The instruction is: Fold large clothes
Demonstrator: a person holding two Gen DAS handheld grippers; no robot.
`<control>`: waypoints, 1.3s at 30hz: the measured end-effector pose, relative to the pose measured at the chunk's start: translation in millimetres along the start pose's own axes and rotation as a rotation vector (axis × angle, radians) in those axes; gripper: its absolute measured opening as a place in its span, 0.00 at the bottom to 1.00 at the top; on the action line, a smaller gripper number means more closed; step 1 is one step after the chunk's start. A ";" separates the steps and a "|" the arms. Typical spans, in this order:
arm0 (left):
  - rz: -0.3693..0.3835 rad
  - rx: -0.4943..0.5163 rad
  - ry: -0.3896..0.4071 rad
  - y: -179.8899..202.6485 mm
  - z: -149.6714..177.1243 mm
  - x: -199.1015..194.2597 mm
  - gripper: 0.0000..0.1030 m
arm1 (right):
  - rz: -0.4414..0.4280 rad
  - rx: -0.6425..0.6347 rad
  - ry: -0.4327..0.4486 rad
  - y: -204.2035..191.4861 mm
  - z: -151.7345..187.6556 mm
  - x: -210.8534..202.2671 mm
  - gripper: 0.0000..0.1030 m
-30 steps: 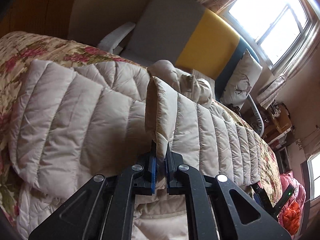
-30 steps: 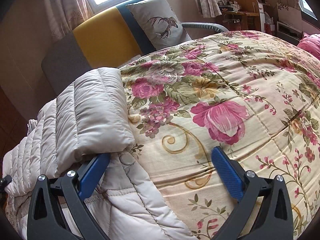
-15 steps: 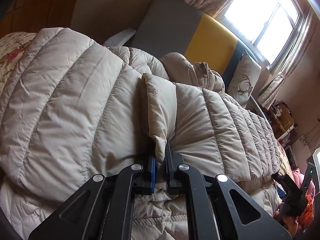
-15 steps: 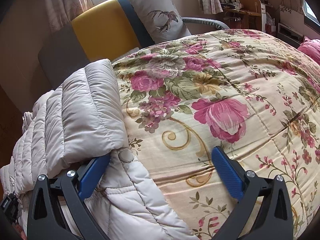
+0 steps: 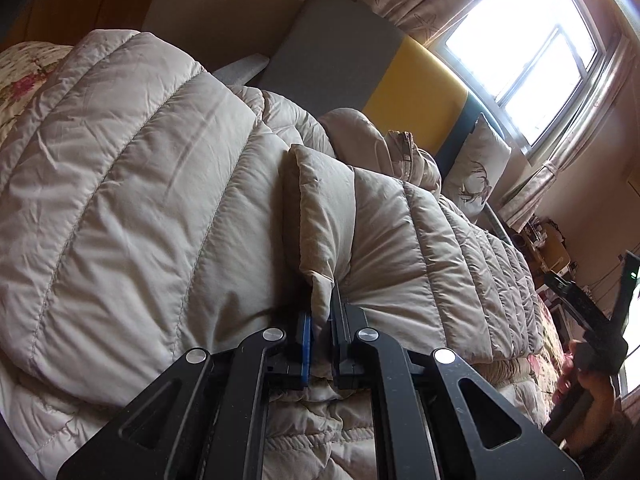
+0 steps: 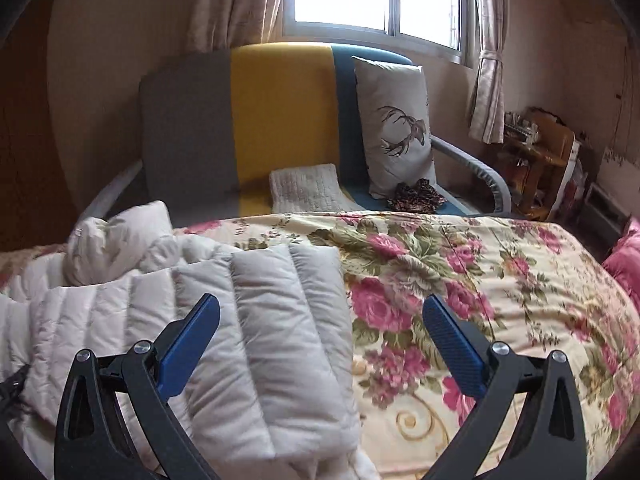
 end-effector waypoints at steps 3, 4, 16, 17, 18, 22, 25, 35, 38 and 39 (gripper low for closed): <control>-0.004 0.007 -0.001 0.8 1.3 0.2 0.06 | 0.126 -0.036 -0.129 7.4 6.7 51.1 0.98; -0.002 0.009 -0.004 2.2 1.5 1.3 0.06 | 0.114 -0.010 -0.178 12.9 15.7 67.0 0.98; 0.010 0.020 -0.028 4.0 2.3 8.9 0.06 | 0.205 0.018 -0.146 18.4 16.2 39.3 0.98; 0.010 0.020 -0.028 3.9 2.2 8.8 0.06 | 0.176 0.026 -0.062 9.4 10.5 15.4 0.98; 0.010 0.020 -0.028 4.0 2.4 8.8 0.06 | 0.105 0.029 0.004 -3.6 6.2 -4.3 0.98; 0.014 0.016 -0.027 3.2 2.0 8.5 0.06 | -0.250 -0.046 0.056 -78.1 -2.1 -34.6 0.98; 0.028 0.002 -0.024 1.0 2.0 5.6 0.06 | -0.289 -0.144 0.035 -128.1 10.2 -26.1 0.98; 0.023 0.022 -0.042 12.7 -12.2 -40.4 0.51 | -0.251 -0.235 -0.070 -155.3 46.5 15.6 0.98; -0.076 0.089 0.087 12.0 -45.4 -62.8 0.51 | -0.240 -0.240 -0.064 -152.1 47.1 15.5 0.98; -0.119 0.091 0.116 6.5 -61.5 -64.3 0.51 | -0.239 -0.241 -0.064 -153.7 47.0 15.4 0.98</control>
Point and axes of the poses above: each gripper's, at about its wrist camera, not at the fingertips, and x roughly the way its jaws point, y to its right, z to its underside, the point moved 4 cm from there along x, roughly the way its jaws point, and after that the axes turned 11 degrees about -x, right-handed, at the moved point
